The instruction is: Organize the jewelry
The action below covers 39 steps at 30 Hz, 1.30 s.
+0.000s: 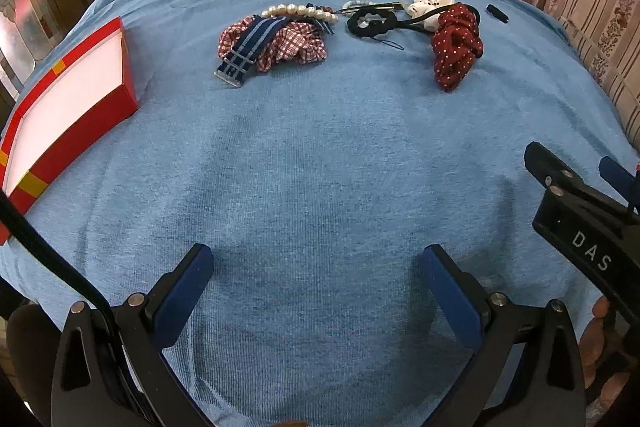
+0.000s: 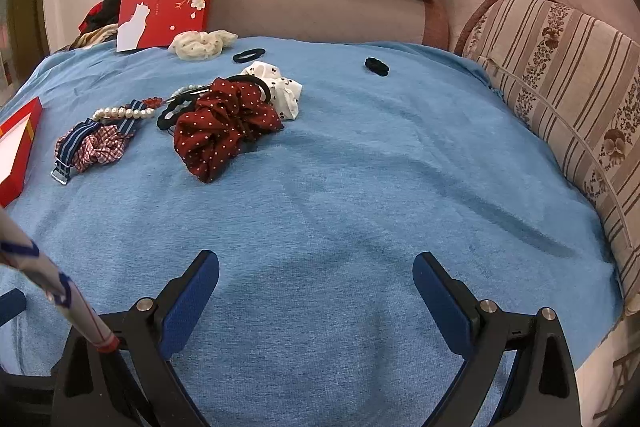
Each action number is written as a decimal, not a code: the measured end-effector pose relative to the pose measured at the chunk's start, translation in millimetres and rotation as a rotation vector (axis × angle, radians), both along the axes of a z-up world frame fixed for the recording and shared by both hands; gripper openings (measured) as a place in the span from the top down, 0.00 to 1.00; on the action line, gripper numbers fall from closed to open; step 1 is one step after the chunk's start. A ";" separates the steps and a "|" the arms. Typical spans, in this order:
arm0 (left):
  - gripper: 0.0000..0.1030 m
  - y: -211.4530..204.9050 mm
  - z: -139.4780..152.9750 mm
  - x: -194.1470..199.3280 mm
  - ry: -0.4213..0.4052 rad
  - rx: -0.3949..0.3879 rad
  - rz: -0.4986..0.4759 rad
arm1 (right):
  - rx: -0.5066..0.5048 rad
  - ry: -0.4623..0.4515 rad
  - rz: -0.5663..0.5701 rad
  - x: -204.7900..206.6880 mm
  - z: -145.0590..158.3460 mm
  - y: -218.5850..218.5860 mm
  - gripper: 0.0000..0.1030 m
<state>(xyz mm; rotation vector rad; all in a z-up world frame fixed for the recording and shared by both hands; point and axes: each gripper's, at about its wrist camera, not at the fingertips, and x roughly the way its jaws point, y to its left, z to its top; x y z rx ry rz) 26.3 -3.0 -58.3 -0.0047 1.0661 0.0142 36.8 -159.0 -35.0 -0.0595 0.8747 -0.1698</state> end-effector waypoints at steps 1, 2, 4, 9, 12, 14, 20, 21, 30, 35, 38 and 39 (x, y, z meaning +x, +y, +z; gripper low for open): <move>0.00 0.3 -0.6 -0.4 -0.001 0.000 0.001 | 0.000 0.000 -0.001 0.1 0.1 -0.2 0.03; 0.00 -0.1 -1.4 0.4 -0.002 0.000 0.002 | 0.001 -0.001 -0.002 0.2 0.4 -0.4 0.03; 0.00 1.1 -3.3 -1.1 -0.011 -0.005 0.005 | 0.000 -0.003 -0.003 0.3 1.1 -1.0 0.03; 0.00 -1.2 -4.7 -3.0 -0.029 0.007 0.003 | 0.005 -0.010 -0.008 -0.4 2.4 -2.7 0.03; 0.00 -2.3 -5.0 -6.4 -0.046 0.017 -0.011 | 0.010 -0.017 -0.010 -1.3 4.3 -4.4 0.03; 0.00 -3.6 -1.7 -7.2 -0.036 0.031 -0.029 | 0.016 -0.021 -0.012 -2.6 6.3 -6.4 0.03; 0.07 18.6 43.2 -9.1 -0.171 0.067 0.001 | 0.046 -0.035 -0.025 -6.8 11.9 -13.5 0.03; 0.06 24.7 50.9 -6.5 -0.193 0.089 0.009 | 0.051 -0.034 -0.027 -7.0 12.1 -14.7 0.03; 0.06 109.8 47.6 67.3 -0.128 0.315 0.110 | 0.063 -0.032 -0.034 -7.9 13.3 -16.8 0.03; 0.07 146.2 20.4 94.5 -0.007 0.264 0.159 | 0.024 -0.038 -0.034 -8.0 12.3 -14.1 0.03; 0.31 153.2 14.0 97.2 0.013 0.214 0.159 | 0.018 -0.027 -0.036 -5.5 9.2 -13.6 0.03; 0.37 155.6 14.3 96.3 0.010 0.196 0.165 | 0.015 -0.026 -0.036 -4.9 8.7 -13.5 0.03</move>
